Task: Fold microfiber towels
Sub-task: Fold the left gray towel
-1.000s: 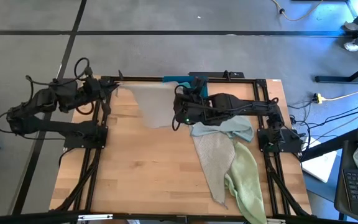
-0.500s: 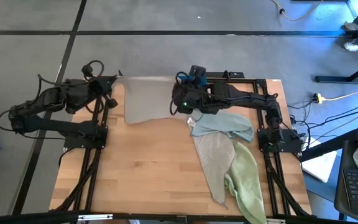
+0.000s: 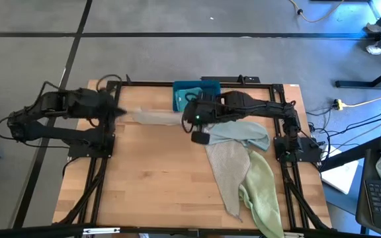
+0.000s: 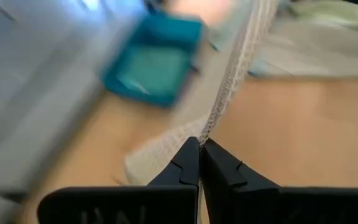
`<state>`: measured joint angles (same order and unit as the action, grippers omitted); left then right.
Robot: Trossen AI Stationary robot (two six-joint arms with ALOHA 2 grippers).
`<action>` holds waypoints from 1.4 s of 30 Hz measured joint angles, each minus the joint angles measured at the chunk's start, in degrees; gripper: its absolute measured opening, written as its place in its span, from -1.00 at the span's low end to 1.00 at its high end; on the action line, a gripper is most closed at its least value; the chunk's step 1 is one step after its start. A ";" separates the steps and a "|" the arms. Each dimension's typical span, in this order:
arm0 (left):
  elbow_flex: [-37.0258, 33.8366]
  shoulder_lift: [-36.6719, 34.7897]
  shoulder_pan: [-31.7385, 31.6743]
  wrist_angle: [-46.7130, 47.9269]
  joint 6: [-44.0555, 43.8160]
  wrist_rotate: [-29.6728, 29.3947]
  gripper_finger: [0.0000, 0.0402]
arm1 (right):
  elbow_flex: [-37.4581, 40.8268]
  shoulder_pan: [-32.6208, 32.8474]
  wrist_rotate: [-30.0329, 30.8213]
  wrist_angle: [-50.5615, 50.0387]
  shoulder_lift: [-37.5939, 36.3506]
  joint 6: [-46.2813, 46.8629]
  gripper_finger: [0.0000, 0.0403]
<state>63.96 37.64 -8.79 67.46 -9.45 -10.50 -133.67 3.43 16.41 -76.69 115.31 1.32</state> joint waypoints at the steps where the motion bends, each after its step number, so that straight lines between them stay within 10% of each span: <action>1: -0.64 0.22 0.40 1.03 -2.24 2.74 -1.00 | 0.00 0.68 -1.52 -0.15 0.51 0.33 -0.96; 16: -17.13 0.39 19.54 -10.93 -22.69 23.61 -1.00 | 0.11 11.68 -12.32 0.25 15.60 1.44 -0.96; 26: -17.17 1.41 40.21 -26.93 -36.29 22.17 -1.00 | -1.01 15.46 -16.86 2.27 13.83 4.07 -0.96; 36: -9.78 1.78 44.83 -6.17 -36.72 -2.77 -1.00 | -1.22 14.61 30.87 -6.81 10.67 6.31 -0.96; 42: -1.21 3.14 44.83 12.75 -36.71 -22.08 -1.00 | -1.22 12.56 32.88 -6.03 10.60 5.90 -0.96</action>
<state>62.75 40.79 36.03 80.21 -46.16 -32.58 -134.89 15.99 49.29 -82.73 125.91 7.22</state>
